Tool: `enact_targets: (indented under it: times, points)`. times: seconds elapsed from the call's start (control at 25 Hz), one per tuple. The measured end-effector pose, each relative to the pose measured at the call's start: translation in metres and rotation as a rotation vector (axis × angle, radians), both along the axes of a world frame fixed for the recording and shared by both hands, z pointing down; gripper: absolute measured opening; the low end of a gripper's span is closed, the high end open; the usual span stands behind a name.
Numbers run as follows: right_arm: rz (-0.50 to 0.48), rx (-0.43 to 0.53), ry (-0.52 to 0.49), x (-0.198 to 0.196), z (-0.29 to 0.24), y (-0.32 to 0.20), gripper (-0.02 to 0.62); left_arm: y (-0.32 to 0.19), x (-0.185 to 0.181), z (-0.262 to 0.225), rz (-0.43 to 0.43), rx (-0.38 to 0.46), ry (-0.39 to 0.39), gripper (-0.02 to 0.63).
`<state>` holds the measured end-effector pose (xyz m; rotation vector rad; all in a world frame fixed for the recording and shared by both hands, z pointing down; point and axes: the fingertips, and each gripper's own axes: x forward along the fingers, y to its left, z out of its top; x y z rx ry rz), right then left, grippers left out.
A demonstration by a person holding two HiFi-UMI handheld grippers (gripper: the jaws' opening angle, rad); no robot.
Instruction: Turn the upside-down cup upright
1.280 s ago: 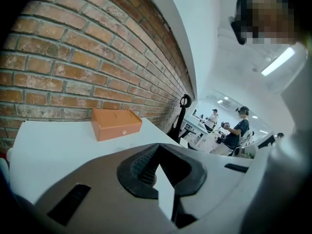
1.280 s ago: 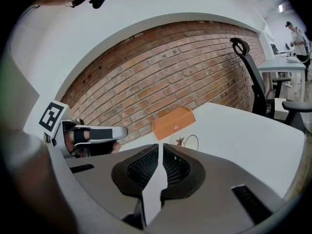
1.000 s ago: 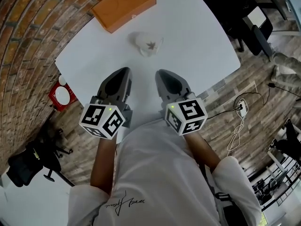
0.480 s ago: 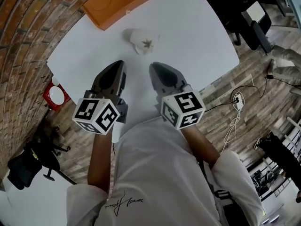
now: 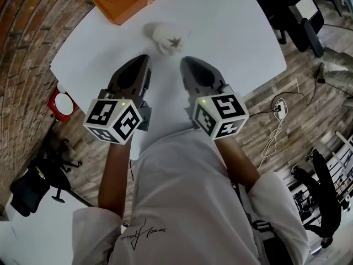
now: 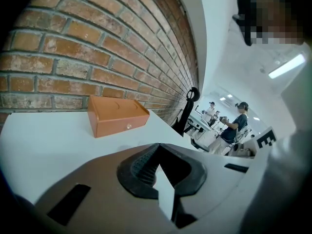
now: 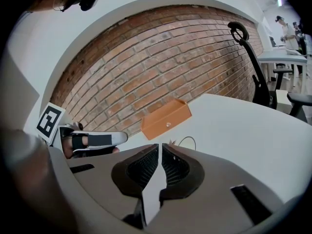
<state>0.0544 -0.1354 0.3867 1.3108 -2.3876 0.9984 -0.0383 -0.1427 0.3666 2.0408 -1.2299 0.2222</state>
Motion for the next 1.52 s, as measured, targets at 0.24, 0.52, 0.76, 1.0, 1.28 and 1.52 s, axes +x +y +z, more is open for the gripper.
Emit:
enact_targets:
  times: [0.24,0.52,0.76,1.0,1.28,1.52]
  points:
    - [0.022,-0.022,-0.006,0.001,0.01,-0.006,0.023,-0.005,-0.004,0.012,-0.021,-0.034,0.014,0.008]
    - [0.037,-0.042,-0.013,0.0,0.019,-0.015,0.023,-0.016,-0.007,0.022,-0.002,-0.051,-0.005,0.008]
    - [0.042,-0.059,-0.018,0.0,0.027,-0.021,0.023,-0.026,-0.004,0.028,0.008,-0.051,-0.01,0.008]
    - [0.046,-0.078,-0.032,0.001,0.034,-0.024,0.023,-0.038,-0.001,0.037,0.012,-0.06,-0.021,0.008]
    - [0.05,-0.101,-0.059,0.0,0.041,-0.026,0.023,-0.045,-0.003,0.049,0.028,-0.078,-0.049,0.008]
    - [0.049,-0.126,-0.071,-0.004,0.047,-0.029,0.023,-0.053,-0.008,0.058,0.03,-0.086,-0.055,0.008]
